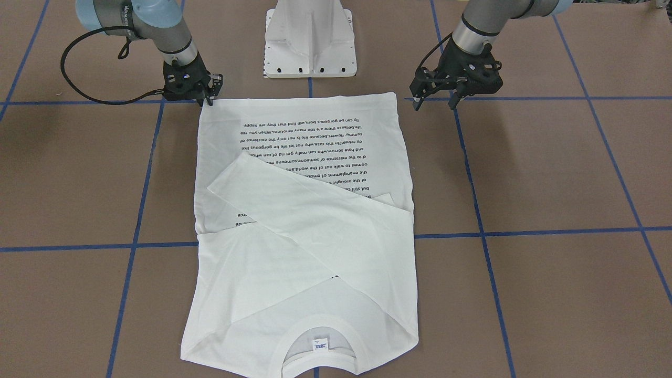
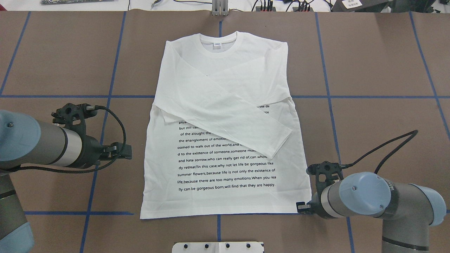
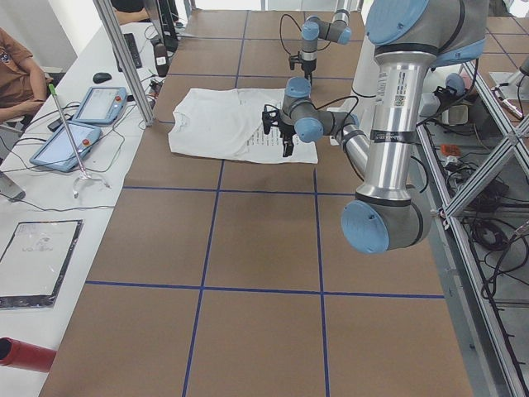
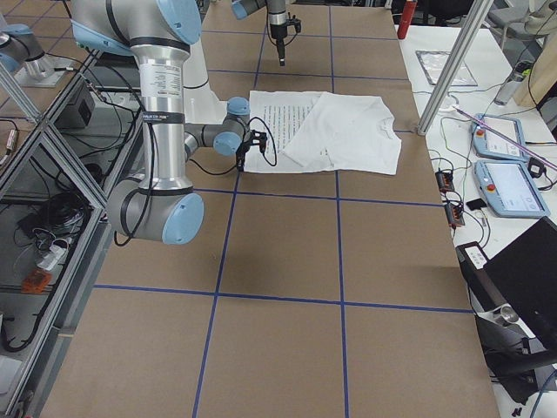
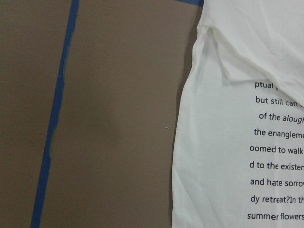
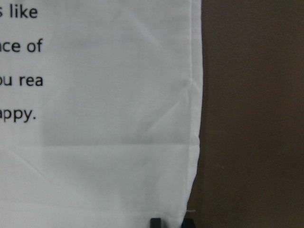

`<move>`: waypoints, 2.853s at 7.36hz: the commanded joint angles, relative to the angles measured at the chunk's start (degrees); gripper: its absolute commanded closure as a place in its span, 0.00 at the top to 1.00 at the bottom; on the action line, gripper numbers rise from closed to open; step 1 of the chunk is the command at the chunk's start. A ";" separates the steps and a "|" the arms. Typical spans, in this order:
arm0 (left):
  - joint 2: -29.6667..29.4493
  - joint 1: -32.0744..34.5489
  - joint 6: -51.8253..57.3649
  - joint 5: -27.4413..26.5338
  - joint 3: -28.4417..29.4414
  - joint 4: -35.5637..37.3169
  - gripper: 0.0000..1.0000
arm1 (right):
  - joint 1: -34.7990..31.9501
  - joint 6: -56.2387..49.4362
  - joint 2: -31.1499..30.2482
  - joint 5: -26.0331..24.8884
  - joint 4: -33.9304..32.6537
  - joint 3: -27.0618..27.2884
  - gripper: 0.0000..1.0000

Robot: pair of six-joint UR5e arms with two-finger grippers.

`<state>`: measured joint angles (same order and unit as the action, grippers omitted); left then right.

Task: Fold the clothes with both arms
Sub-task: 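Grasp the hem corners with both grippers and begin lifting, then pinch the hem corners nearest the robot with both grippers and lift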

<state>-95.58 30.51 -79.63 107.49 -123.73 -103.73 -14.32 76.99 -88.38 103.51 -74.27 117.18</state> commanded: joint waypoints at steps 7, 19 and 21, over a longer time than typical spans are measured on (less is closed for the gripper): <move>-0.75 -18.53 -16.78 -5.44 2.68 -0.07 0.99 | -2.99 3.16 -0.22 0.64 0.53 3.06 0.00; -5.06 -18.73 -16.08 -7.47 9.38 1.16 0.73 | -5.19 2.46 1.54 1.43 0.09 2.97 0.00; -4.97 -18.73 -16.08 -7.47 9.29 1.25 0.62 | -5.27 2.46 1.54 1.43 0.09 2.97 0.00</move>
<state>-100.56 11.82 -95.71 99.98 -114.40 -102.51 -19.52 79.46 -86.85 104.93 -74.18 120.11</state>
